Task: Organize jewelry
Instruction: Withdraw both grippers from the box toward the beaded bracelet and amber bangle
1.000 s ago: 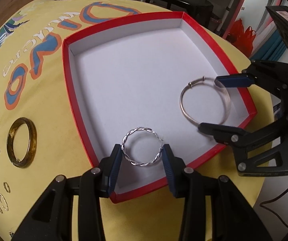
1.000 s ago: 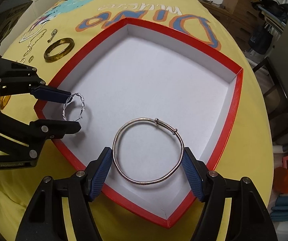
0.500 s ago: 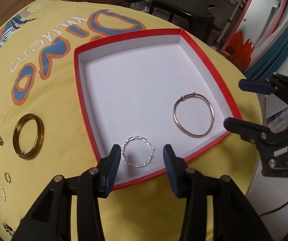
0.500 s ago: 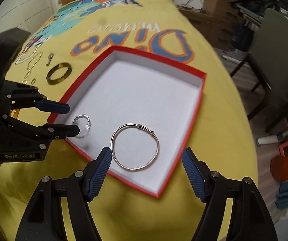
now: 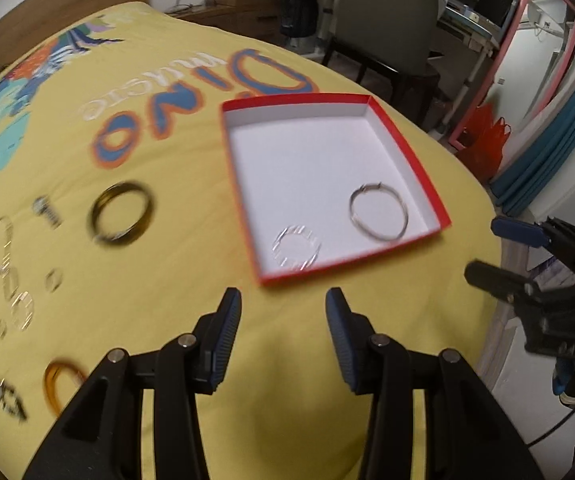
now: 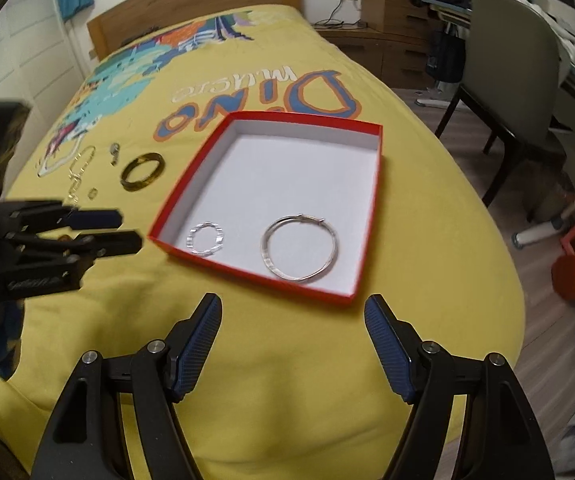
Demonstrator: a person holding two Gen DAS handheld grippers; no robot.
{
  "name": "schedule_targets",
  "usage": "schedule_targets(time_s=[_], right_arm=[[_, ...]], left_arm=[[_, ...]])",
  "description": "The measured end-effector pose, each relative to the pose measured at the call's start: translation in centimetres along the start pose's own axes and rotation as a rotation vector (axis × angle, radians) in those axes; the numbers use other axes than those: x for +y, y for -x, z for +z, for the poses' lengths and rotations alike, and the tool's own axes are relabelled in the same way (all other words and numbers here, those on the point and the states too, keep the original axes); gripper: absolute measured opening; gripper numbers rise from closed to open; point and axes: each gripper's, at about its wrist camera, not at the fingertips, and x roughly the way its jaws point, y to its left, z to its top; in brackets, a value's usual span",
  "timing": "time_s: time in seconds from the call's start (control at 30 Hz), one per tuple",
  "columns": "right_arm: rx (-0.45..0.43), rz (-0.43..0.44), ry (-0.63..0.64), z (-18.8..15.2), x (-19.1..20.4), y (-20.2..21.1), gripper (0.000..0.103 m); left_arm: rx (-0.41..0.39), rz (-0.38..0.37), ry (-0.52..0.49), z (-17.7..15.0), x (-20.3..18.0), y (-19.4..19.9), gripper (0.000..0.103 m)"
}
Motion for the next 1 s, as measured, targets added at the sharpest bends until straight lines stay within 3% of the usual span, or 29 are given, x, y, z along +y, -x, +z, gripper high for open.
schedule_targets(time_s=[0.53, 0.77, 1.0], right_arm=[[-0.026, 0.161, 0.047, -4.2, 13.8, 4.2, 0.066], [0.020, 0.201, 0.066, -6.6, 18.5, 4.5, 0.065], [0.076, 0.239, 0.107, -7.8, 22.1, 2.3, 0.062]], left_arm=[[0.020, 0.136, 0.121, -14.8, 9.0, 10.5, 0.042], [0.046, 0.203, 0.172, -21.2, 13.4, 12.7, 0.042], [0.075, 0.206, 0.287, -25.4, 18.3, 12.9, 0.042]])
